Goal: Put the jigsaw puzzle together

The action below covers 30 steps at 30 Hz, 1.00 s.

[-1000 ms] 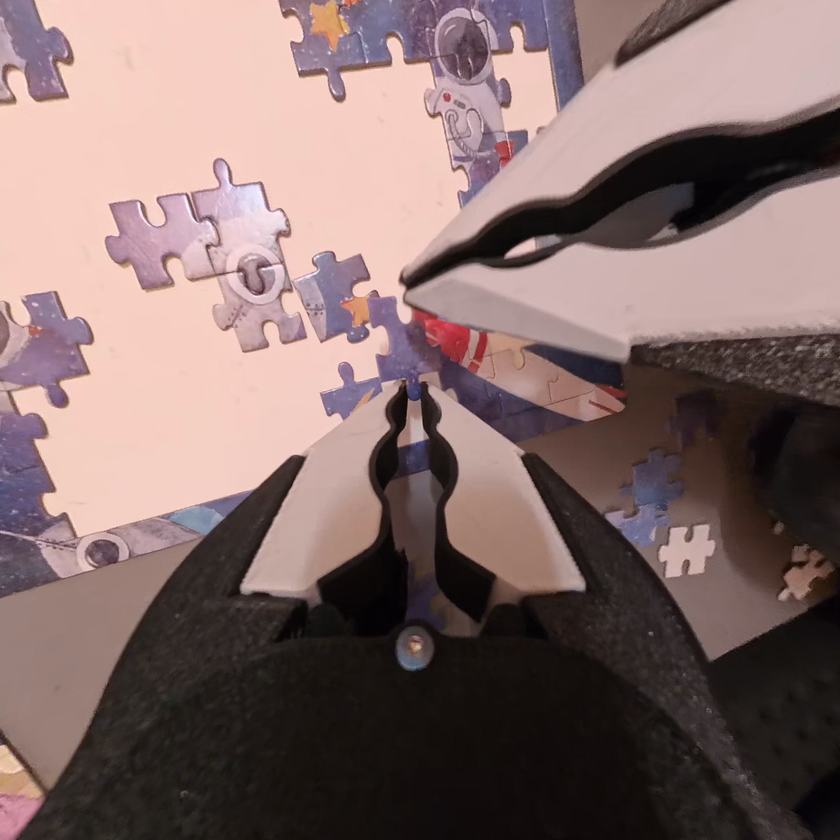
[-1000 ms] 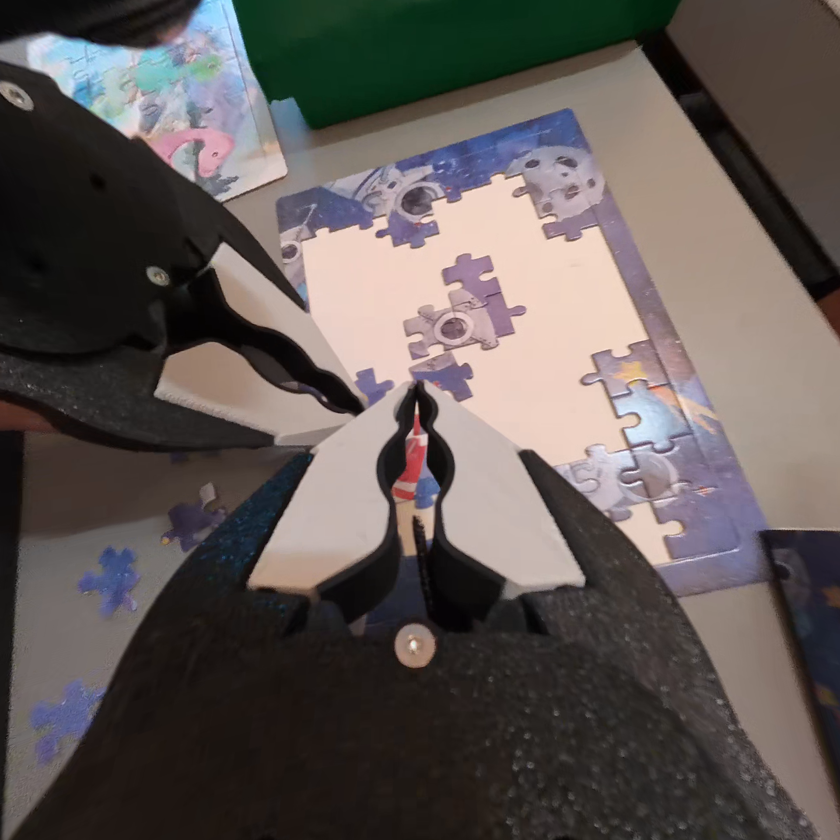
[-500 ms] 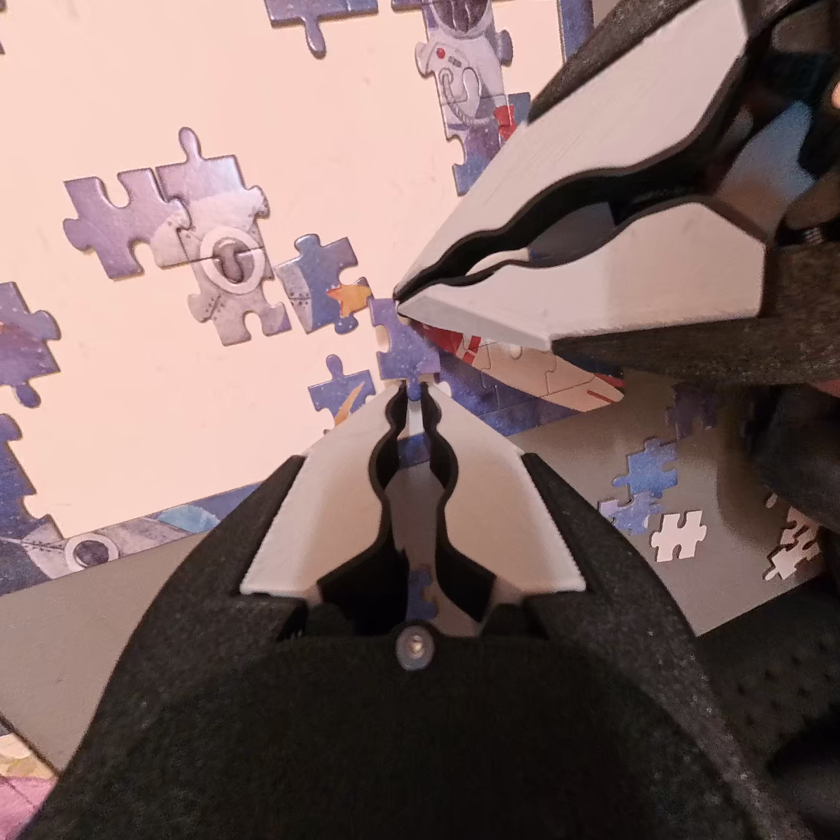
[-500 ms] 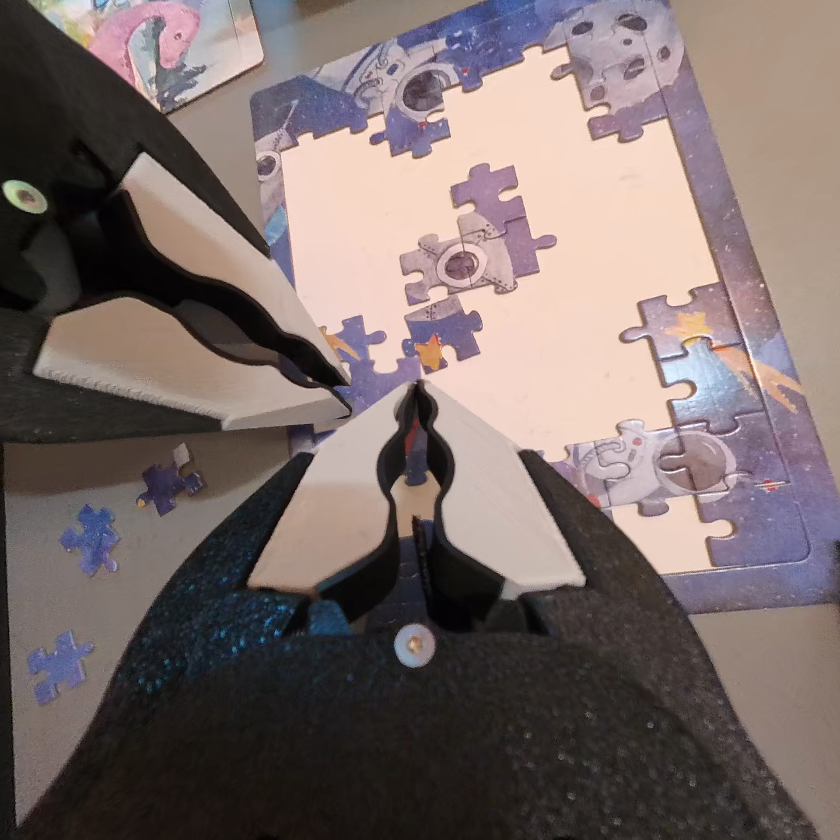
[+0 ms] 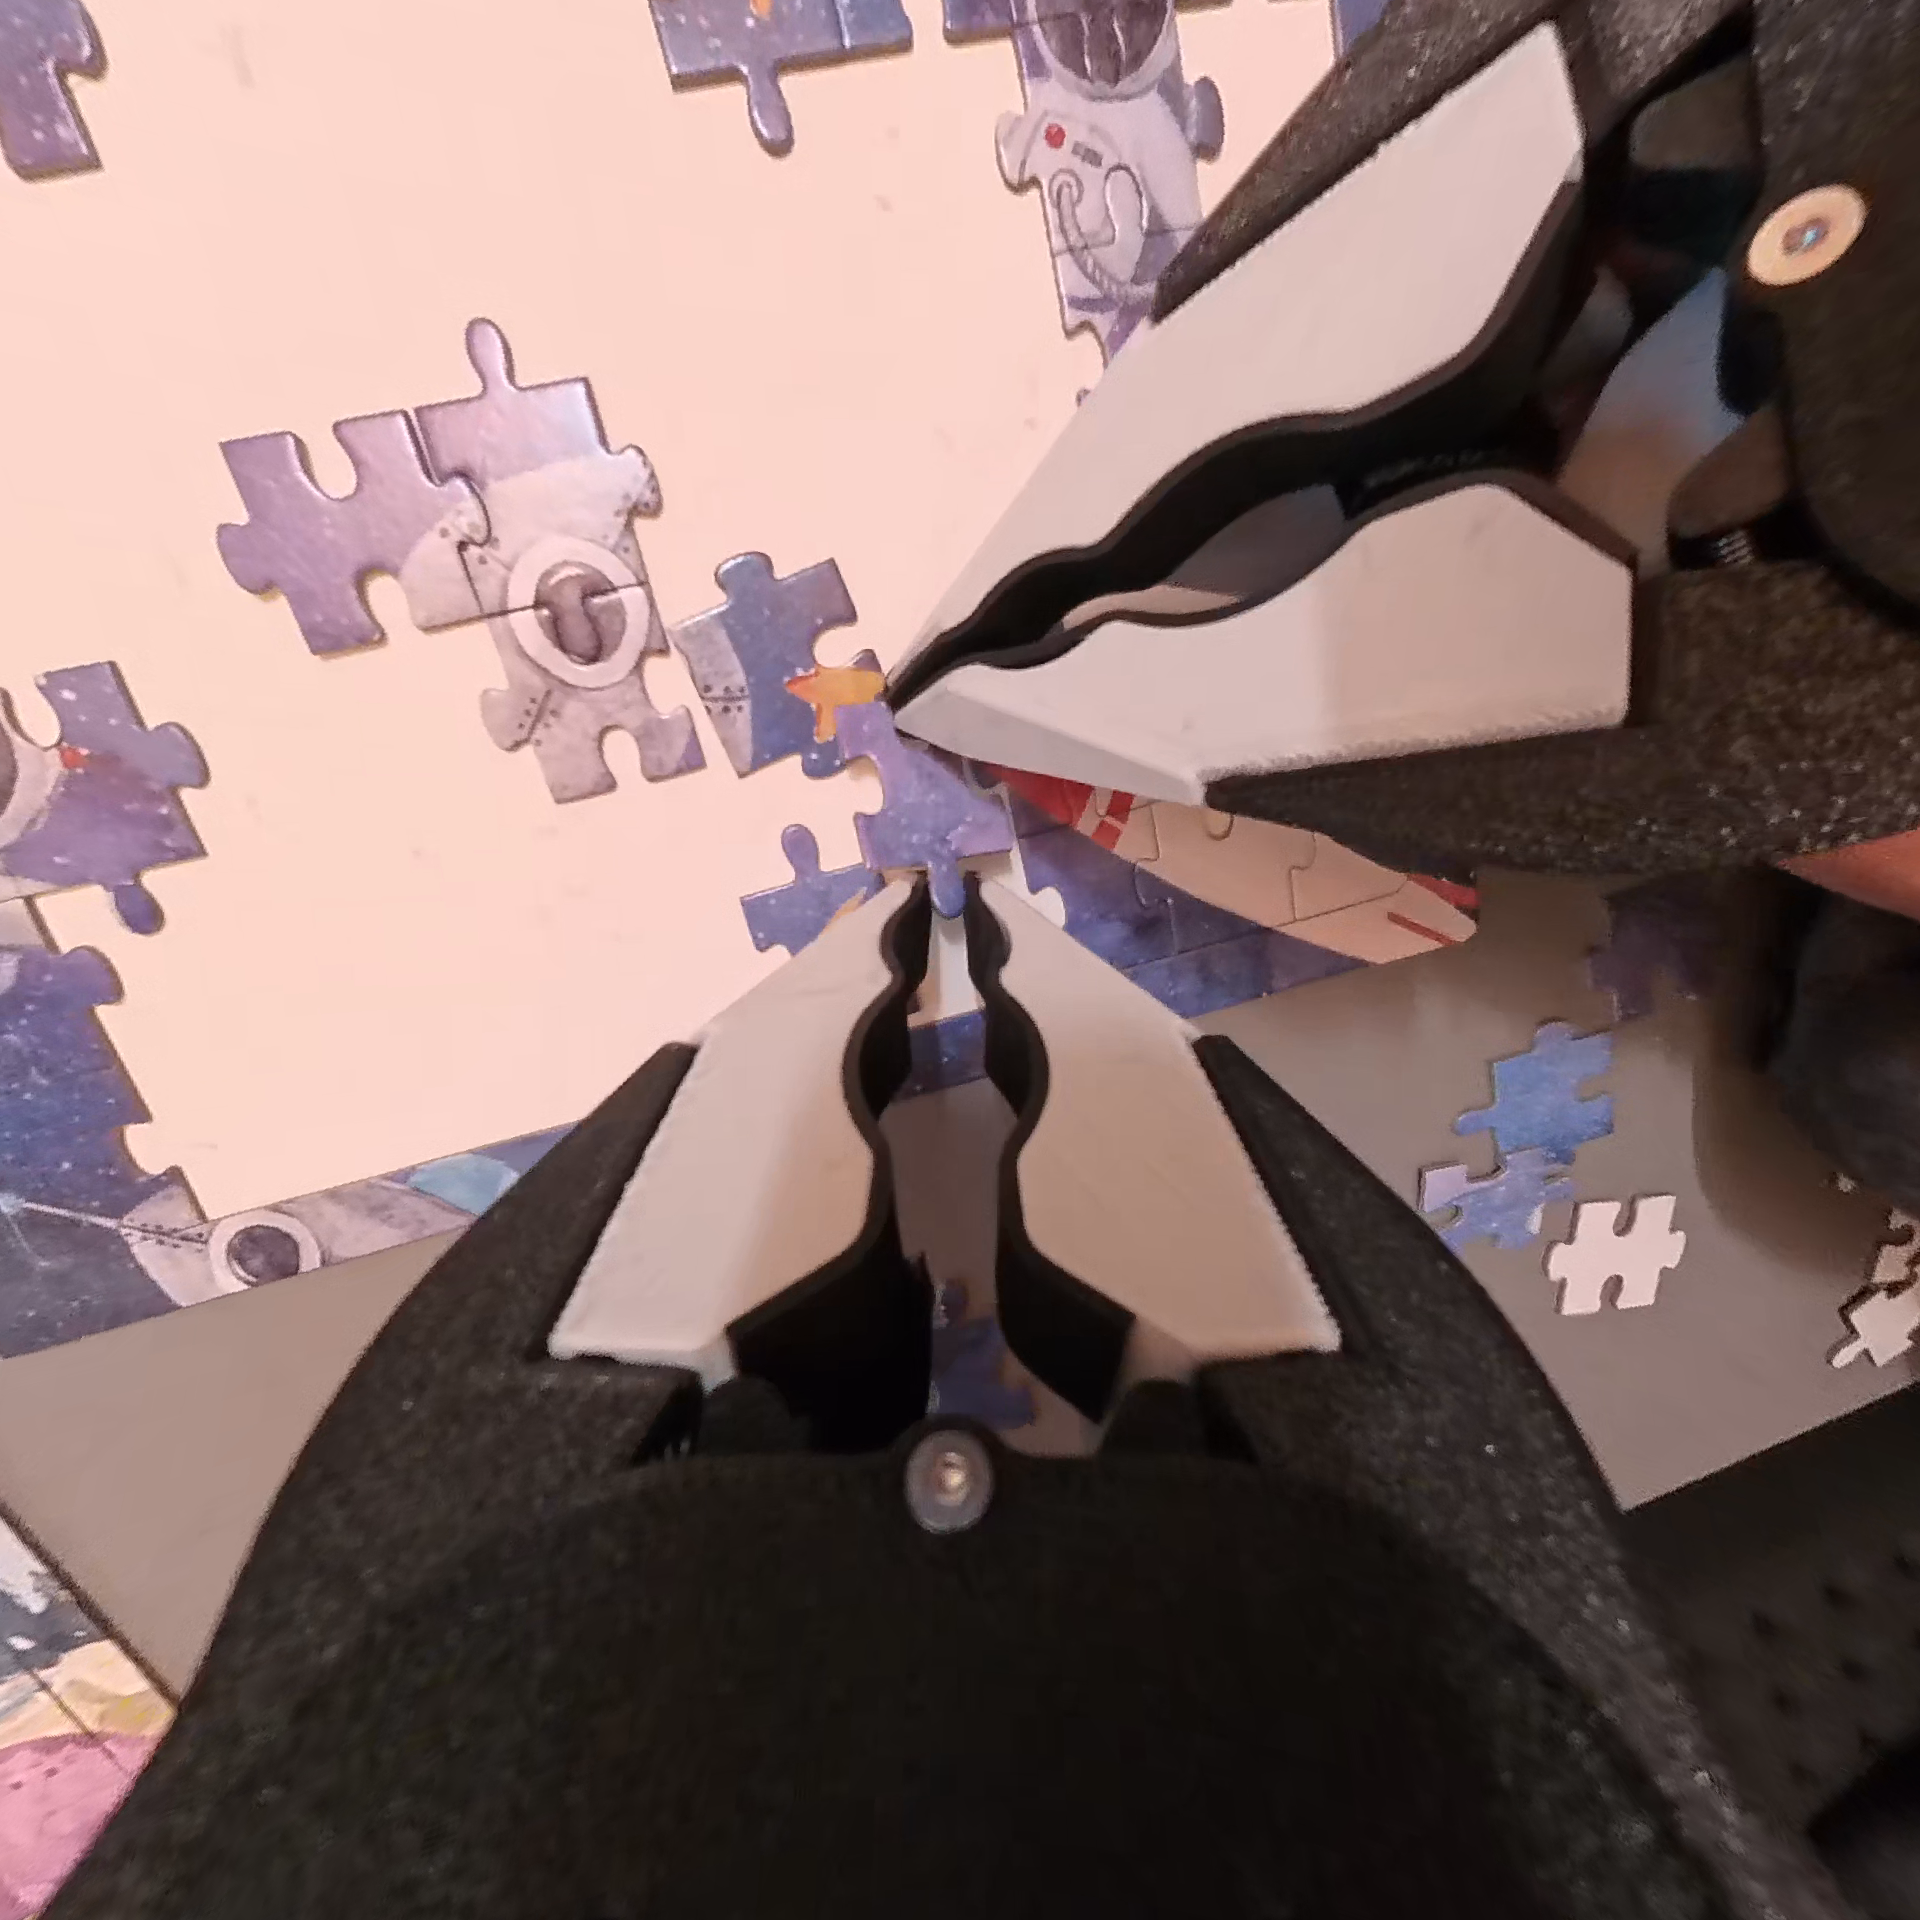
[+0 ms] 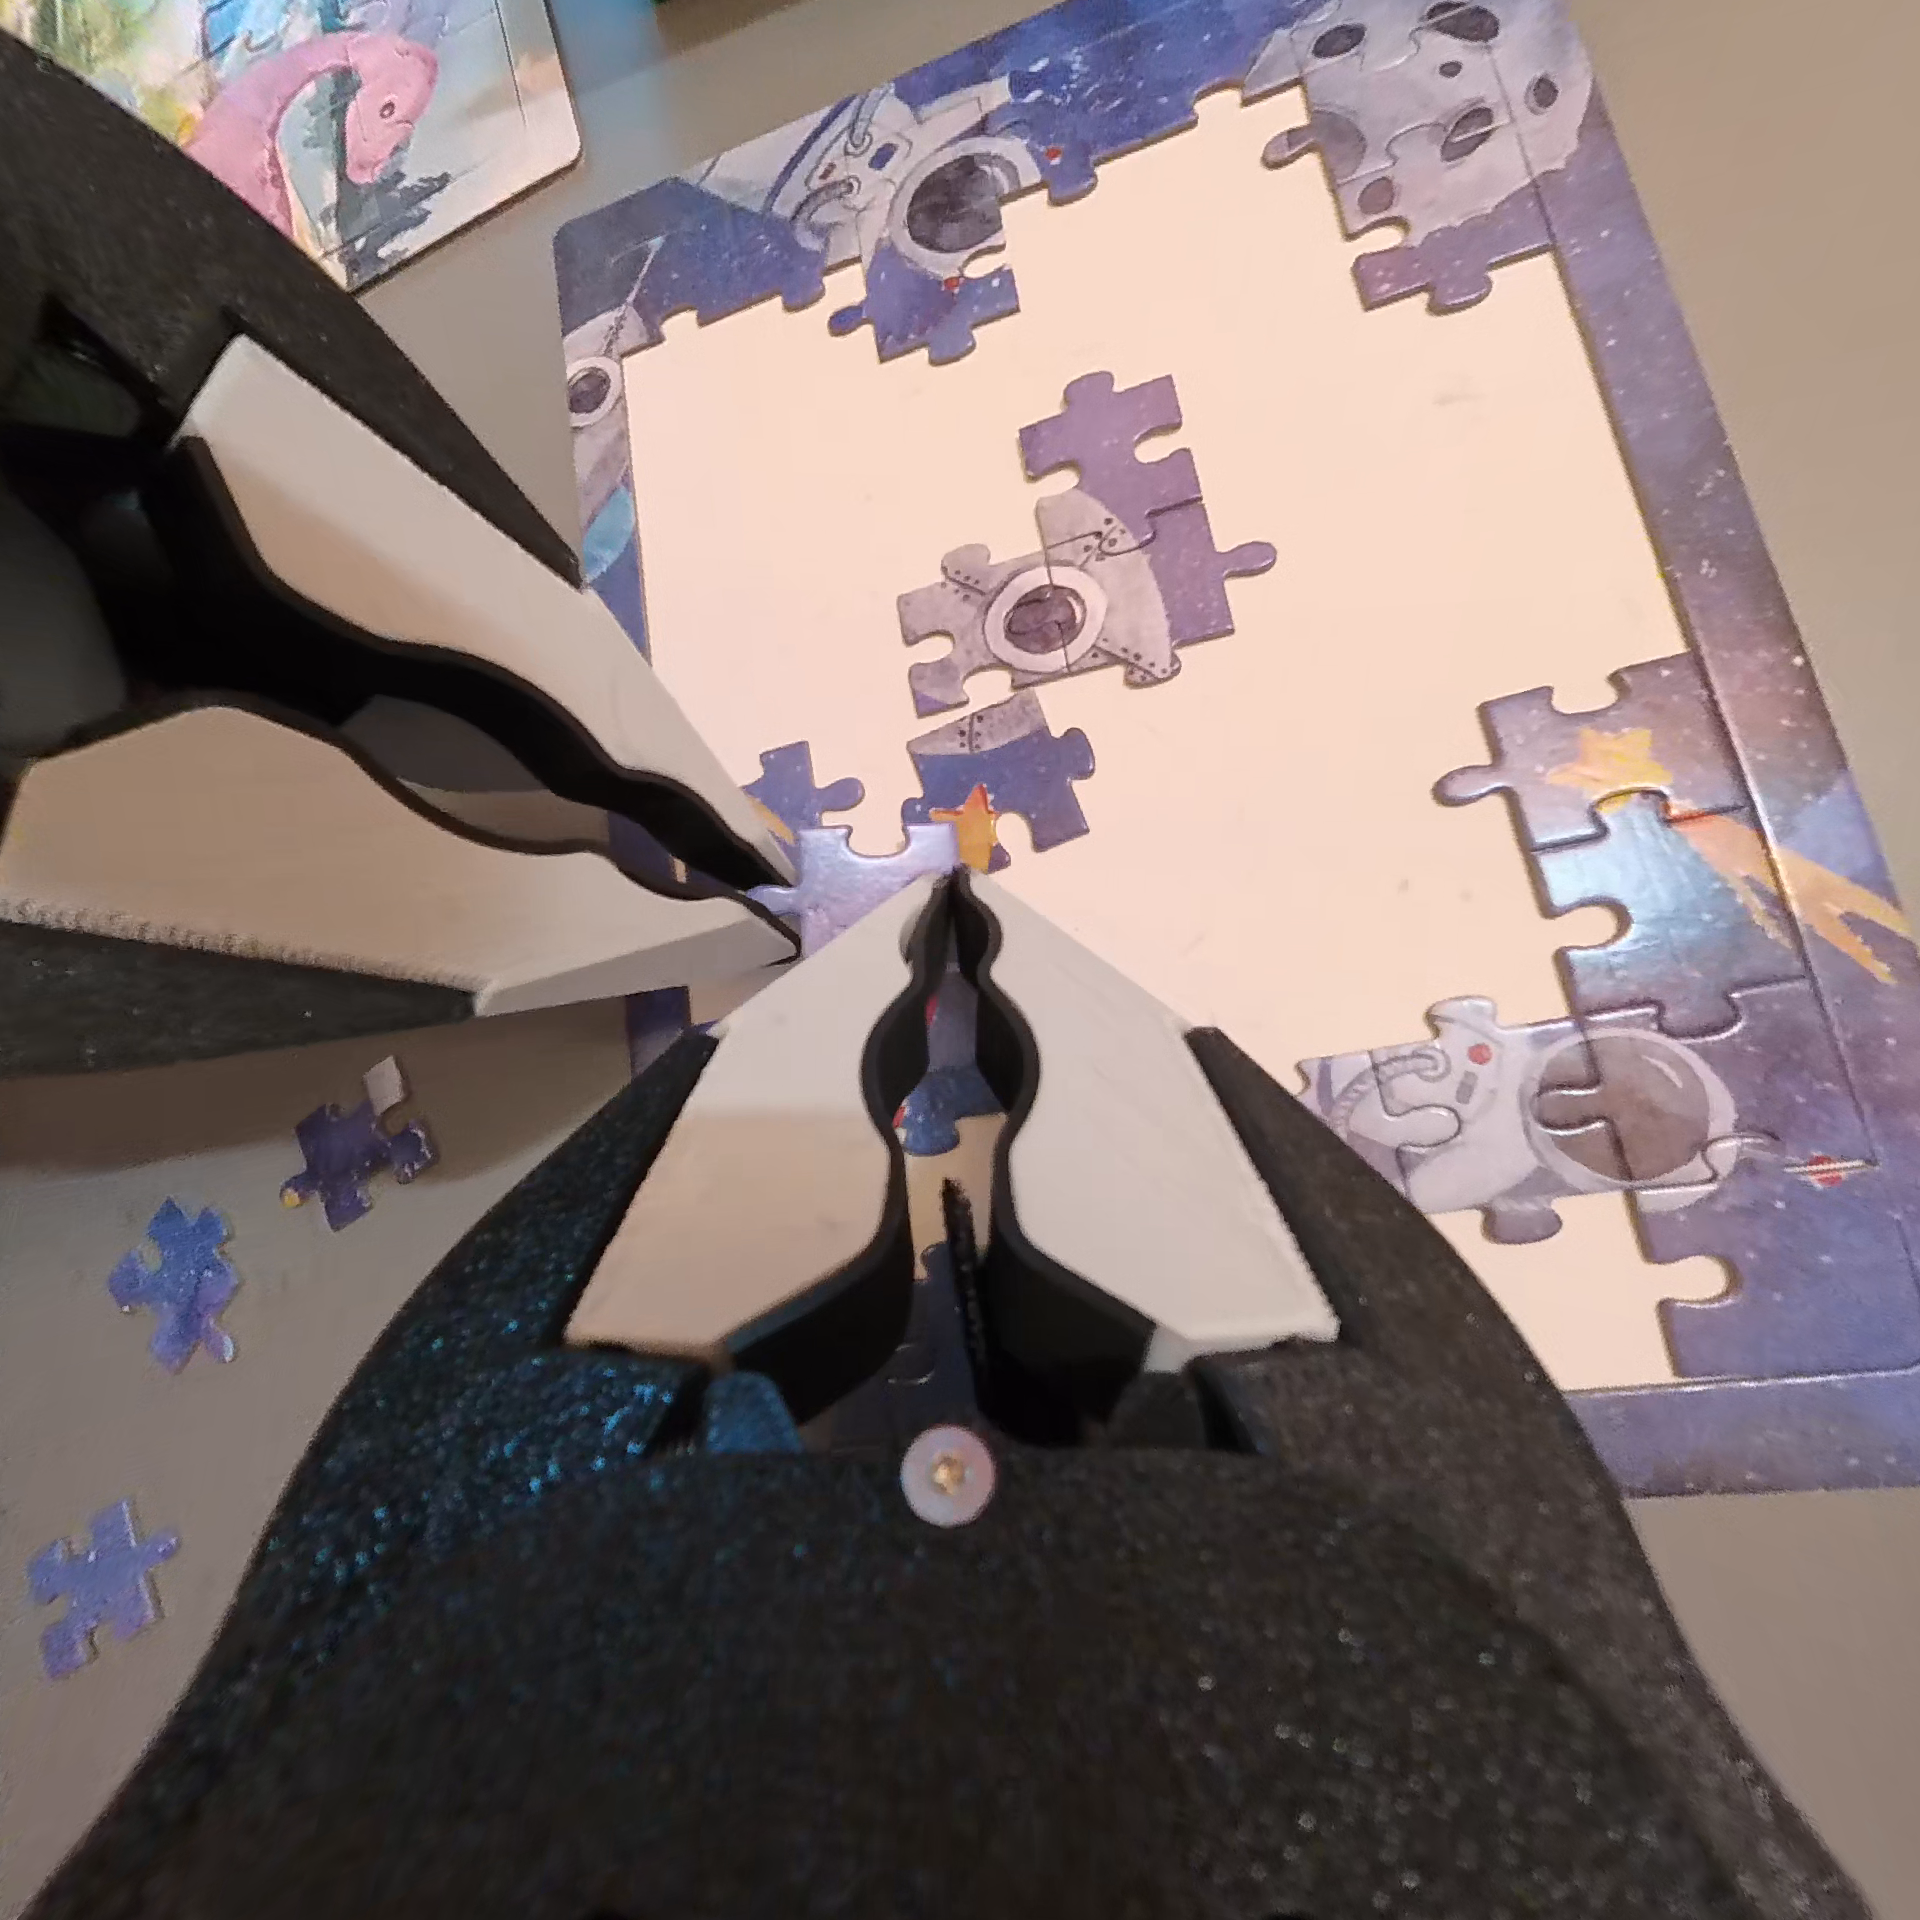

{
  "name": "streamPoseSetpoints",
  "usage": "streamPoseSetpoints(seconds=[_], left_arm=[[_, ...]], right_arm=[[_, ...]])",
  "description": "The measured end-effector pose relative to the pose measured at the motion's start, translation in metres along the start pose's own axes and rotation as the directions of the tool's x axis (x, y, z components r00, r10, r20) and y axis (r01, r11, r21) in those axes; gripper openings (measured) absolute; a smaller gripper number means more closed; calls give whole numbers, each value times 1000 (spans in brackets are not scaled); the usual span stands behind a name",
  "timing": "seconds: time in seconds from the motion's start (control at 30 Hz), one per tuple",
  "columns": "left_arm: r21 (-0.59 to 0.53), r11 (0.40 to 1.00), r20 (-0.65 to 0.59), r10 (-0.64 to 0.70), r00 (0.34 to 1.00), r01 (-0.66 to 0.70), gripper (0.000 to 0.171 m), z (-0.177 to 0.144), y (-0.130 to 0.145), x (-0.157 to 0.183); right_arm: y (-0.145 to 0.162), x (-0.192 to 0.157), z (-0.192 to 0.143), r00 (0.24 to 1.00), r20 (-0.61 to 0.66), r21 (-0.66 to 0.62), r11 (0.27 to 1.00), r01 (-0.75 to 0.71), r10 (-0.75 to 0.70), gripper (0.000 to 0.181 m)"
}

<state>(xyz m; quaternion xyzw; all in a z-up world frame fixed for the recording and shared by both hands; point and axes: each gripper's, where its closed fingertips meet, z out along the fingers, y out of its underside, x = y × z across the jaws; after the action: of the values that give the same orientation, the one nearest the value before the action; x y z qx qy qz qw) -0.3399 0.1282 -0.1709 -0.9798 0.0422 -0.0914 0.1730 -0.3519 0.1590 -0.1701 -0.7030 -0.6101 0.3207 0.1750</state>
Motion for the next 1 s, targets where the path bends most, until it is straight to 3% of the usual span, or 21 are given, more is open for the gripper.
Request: streamPoseSetpoints(seconds=[0.33,0.63,0.77,1.0], left_arm=[[5,998,-14,67,998,-67,21,-6,3,13],[6,997,38,74,997,-74,20,-17,7,1],[54,992,62,112,992,-116,11,-23,-6,-10],[48,992,33,116,993,-118,6,-4,-23,-32]], right_arm=[[-1,0,0,1000,22,6,1000,19,-19,0],[3,1,-2,998,23,-6,998,58,-58,0],[3,1,-3,998,39,0,999,44,-44,0],[4,1,-2,996,32,4,997,77,-77,0]])
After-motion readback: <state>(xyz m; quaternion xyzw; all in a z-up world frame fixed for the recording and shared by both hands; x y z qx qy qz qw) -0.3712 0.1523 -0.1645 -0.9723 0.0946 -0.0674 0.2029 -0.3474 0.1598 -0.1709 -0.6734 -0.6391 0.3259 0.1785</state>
